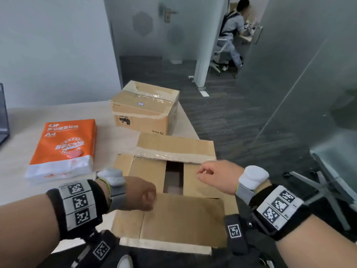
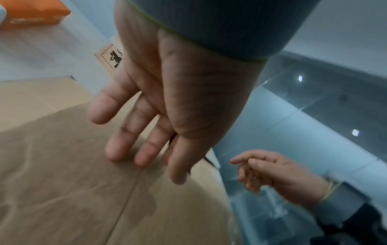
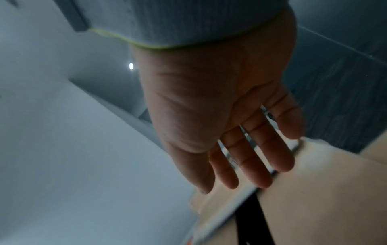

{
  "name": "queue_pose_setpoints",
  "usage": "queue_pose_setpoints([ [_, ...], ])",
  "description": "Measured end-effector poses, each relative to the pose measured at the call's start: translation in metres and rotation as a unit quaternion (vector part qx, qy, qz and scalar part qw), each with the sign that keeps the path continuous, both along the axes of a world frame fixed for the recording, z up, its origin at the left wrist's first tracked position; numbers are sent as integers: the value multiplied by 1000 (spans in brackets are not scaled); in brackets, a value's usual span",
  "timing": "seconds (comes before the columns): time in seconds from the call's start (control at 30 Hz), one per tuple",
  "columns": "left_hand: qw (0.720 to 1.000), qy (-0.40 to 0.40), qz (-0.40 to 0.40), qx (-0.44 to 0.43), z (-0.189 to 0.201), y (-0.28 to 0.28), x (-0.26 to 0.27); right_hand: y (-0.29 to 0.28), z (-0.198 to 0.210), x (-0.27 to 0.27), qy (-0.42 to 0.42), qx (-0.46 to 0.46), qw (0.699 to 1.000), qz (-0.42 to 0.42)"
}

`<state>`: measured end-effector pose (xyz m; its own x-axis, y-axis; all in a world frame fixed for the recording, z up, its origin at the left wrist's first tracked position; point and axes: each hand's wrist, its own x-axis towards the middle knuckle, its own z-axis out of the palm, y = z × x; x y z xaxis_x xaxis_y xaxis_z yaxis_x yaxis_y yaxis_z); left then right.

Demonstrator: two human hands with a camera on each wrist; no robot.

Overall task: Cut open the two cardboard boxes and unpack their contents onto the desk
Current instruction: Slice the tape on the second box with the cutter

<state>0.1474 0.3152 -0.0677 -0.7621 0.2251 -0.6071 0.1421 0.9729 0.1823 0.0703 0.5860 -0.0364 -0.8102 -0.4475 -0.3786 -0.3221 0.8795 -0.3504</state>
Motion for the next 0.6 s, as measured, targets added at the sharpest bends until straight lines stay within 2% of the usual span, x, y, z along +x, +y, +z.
queue_pose_setpoints([
  [0.13, 995, 69, -33, -58, -18, 14, -1, -15, -42, 15, -22, 71, 992, 97],
  [0.23, 988, 54, -80, -121, -15, 26, -15, -29, -58, 18, -1, 119, 986, 117],
  [0.33, 972, 54, -121, -193, -11, 39, -27, -40, -58, 19, 28, 147, 981, 121],
  [0.5, 967, 124, -124, -187, -1, 41, -29, -32, -40, 16, 129, 64, 985, 97],
  [0.6, 962, 184, -123, -161, 12, 33, -23, -12, -25, 7, 147, -9, 989, 31],
])
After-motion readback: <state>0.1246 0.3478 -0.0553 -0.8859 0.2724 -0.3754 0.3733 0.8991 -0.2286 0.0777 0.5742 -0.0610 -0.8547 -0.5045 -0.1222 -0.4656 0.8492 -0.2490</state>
